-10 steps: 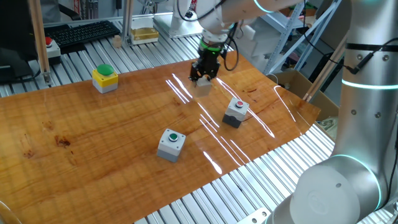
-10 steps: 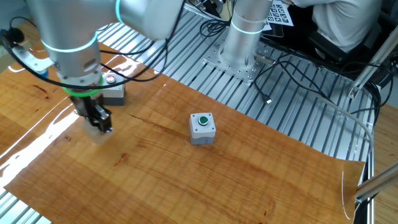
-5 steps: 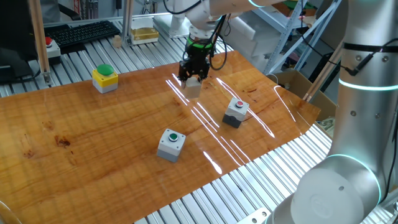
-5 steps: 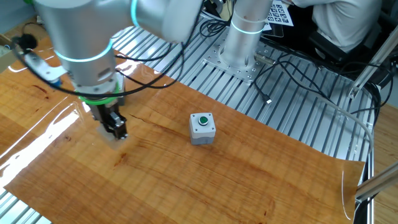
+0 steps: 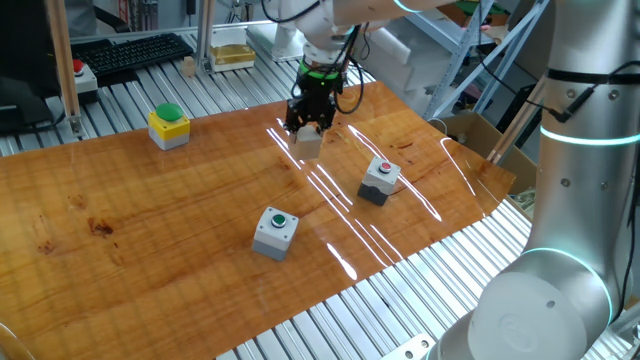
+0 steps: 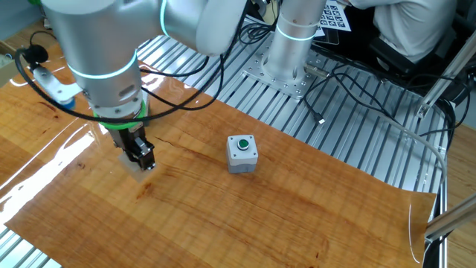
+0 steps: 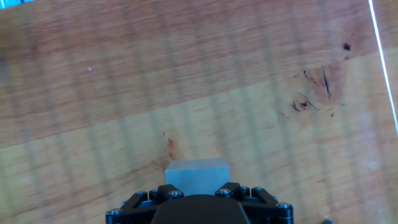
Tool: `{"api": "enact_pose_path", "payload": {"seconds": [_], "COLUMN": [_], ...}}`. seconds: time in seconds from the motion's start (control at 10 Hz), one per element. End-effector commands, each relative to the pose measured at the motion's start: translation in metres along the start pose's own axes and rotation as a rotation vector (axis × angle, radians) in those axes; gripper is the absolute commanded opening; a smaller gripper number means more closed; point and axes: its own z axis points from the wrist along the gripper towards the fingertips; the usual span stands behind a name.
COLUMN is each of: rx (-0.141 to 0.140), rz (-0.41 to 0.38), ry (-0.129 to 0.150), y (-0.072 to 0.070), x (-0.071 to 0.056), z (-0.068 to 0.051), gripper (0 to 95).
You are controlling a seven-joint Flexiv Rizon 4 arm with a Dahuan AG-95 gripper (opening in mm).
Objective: Pick up the small block on the left and move it to the right
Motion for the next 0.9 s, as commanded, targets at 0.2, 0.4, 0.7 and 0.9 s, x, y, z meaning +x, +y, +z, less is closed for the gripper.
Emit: {"api": "enact_pose_path", "payload": {"seconds": [0.2,0.4,0.7,0.9], "rx": [0.004,-0.013,-0.029,-0.050], "rz": [-0.179,-0.274,-0.283,-0.251], "ry": [-0.015,-0.008,0.001,0.010], "y": [-0.0004,-0.0004,-0.0004,0.0038], "x": [0.0041,0.0041,0.0041,0.0055], "z": [-0.0010,-0.0010,-0.0010,-0.0012], "gripper": [0.0,0.0,0.0,0.0]}}
